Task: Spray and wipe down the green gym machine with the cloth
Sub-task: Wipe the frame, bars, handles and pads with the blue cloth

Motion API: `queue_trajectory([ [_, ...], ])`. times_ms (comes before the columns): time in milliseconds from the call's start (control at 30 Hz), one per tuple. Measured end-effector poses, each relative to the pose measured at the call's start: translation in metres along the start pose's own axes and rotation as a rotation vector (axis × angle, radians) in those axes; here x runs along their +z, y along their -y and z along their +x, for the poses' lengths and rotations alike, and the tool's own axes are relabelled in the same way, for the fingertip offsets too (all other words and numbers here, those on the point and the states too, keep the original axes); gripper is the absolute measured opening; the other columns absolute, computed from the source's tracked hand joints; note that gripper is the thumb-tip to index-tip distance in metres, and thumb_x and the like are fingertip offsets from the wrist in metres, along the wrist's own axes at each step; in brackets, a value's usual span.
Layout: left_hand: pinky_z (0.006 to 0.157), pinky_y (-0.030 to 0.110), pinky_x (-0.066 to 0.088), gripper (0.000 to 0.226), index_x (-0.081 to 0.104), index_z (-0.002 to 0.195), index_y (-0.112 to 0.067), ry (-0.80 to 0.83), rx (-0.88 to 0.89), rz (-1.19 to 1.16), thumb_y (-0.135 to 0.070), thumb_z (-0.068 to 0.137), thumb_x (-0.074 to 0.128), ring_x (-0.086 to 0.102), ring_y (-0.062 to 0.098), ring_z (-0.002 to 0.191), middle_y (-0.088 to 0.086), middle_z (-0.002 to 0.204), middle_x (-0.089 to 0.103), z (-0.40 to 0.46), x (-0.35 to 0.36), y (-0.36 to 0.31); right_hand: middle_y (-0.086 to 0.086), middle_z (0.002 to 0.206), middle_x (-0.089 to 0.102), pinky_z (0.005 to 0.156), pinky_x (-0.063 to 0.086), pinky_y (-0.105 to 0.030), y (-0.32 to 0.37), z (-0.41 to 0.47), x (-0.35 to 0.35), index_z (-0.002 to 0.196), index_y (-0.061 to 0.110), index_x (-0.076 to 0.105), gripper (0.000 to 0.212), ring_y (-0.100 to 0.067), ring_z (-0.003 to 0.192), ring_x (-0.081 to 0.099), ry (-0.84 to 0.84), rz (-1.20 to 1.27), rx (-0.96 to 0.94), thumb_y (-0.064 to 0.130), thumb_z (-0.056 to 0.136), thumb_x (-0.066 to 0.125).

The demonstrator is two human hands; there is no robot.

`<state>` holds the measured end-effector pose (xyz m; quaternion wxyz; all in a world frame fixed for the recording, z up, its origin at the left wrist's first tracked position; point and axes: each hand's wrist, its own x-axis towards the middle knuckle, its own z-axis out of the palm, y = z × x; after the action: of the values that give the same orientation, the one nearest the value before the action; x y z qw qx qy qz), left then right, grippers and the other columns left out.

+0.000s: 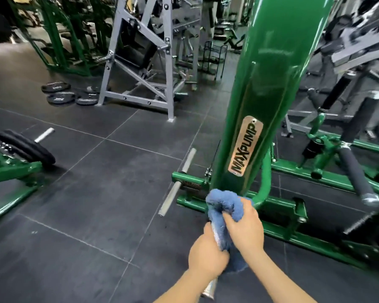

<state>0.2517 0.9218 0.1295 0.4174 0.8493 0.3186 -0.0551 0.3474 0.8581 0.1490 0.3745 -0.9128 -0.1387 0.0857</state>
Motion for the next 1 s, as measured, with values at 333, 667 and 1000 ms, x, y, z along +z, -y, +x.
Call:
queue_trajectory([
  [333, 0.059, 0.03, 0.04, 0.038, 0.036, 0.118, -0.022, -0.033, 0.069, -0.053, -0.039, 0.087, 0.052, 0.059, 0.022, 0.078, -0.008, 0.08, 0.051, -0.003, -0.004, 0.002, -0.003, 0.109, 0.061, 0.067, 0.05, -0.034, 0.01, -0.011, 0.019, 0.124, 0.019, 0.046, 0.054, -0.025, 0.098, 0.061, -0.032, -0.414, -0.1, 0.053, 0.084, 0.042],
  [667, 0.072, 0.032, 0.051, 0.044, 0.038, 0.119, -0.024, -0.024, 0.036, -0.091, -0.027, 0.079, 0.056, 0.063, 0.025, 0.093, -0.001, 0.101, 0.064, -0.003, -0.001, 0.005, 0.01, 0.089, 0.064, 0.062, 0.044, -0.018, -0.011, -0.007, 0.007, 0.095, 0.032, 0.058, 0.004, -0.009, 0.082, 0.06, 0.053, 0.259, 0.071, 0.028, 0.095, 0.056],
  [1000, 0.062, 0.029, 0.045, 0.04, 0.039, 0.119, -0.019, -0.026, 0.017, -0.046, -0.039, 0.087, 0.052, 0.064, 0.023, 0.087, -0.002, 0.095, 0.063, -0.007, -0.007, -0.004, -0.013, 0.124, 0.055, 0.075, 0.045, -0.034, 0.028, -0.018, 0.016, 0.14, 0.008, 0.024, 0.07, -0.029, 0.109, 0.058, 0.052, -0.476, -0.009, 0.048, 0.091, 0.054],
])
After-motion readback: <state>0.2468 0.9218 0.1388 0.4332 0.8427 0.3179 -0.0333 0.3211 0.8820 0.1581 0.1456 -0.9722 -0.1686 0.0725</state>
